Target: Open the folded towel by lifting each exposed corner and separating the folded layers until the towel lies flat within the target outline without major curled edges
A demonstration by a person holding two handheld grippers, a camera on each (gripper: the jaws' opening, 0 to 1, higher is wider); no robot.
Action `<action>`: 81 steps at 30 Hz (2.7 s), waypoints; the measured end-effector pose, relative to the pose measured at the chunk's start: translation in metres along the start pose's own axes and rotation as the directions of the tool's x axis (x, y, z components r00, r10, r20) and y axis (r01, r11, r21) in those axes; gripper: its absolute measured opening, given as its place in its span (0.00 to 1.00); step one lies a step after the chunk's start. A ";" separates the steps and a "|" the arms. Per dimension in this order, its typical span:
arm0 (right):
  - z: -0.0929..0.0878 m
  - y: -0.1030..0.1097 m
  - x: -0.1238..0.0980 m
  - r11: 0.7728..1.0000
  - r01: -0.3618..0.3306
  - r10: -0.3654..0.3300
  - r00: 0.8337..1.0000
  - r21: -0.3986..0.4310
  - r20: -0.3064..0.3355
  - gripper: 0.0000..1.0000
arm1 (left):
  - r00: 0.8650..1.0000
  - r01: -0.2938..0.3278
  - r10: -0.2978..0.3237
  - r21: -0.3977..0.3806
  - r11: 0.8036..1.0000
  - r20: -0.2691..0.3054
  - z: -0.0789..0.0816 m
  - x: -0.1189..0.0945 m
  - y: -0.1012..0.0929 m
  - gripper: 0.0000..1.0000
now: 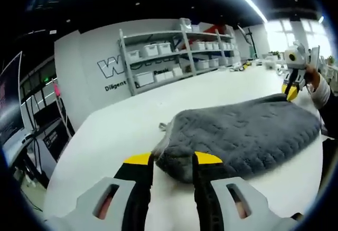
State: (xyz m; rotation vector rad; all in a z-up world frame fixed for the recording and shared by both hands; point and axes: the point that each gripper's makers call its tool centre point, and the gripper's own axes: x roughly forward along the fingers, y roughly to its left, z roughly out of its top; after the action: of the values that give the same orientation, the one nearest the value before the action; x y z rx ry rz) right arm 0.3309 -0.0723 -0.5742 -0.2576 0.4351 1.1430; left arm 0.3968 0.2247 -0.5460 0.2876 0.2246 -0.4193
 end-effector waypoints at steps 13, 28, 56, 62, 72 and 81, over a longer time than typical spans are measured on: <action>0.021 0.013 0.001 0.998 -0.021 0.023 0.998 -0.055 0.050 0.02 | 0.997 0.063 -0.062 -0.027 0.998 0.046 0.017 -0.010 -0.015 0.28; 0.037 0.030 0.010 0.992 -0.033 0.043 0.996 -0.125 0.081 0.02 | 0.964 0.255 -0.245 -0.101 0.962 0.105 0.035 -0.015 -0.064 0.28; 0.051 0.073 0.043 0.946 -0.049 0.076 0.995 -0.320 0.071 0.02 | 0.843 0.537 -0.487 -0.391 0.747 0.227 0.051 -0.010 -0.129 0.26; 0.052 0.082 0.047 0.939 -0.054 0.084 0.994 -0.338 0.074 0.02 | 0.832 0.549 -0.506 -0.470 0.691 0.228 0.048 -0.002 -0.139 0.26; 0.056 0.095 0.054 0.926 -0.070 0.107 0.991 -0.370 0.080 0.02 | 0.809 0.565 -0.535 -0.576 0.591 0.244 0.044 0.002 -0.150 0.19; 0.060 0.113 0.060 0.921 -0.098 0.141 0.986 -0.377 0.088 0.02 | 0.798 0.574 -0.549 -0.593 0.564 0.249 0.043 0.001 -0.155 0.18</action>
State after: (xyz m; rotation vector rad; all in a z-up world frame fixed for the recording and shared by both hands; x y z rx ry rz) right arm 0.2598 0.0470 -0.5456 -0.4990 0.1297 1.3516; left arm 0.3375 0.0748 -0.5411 -0.5132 0.4161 -0.9592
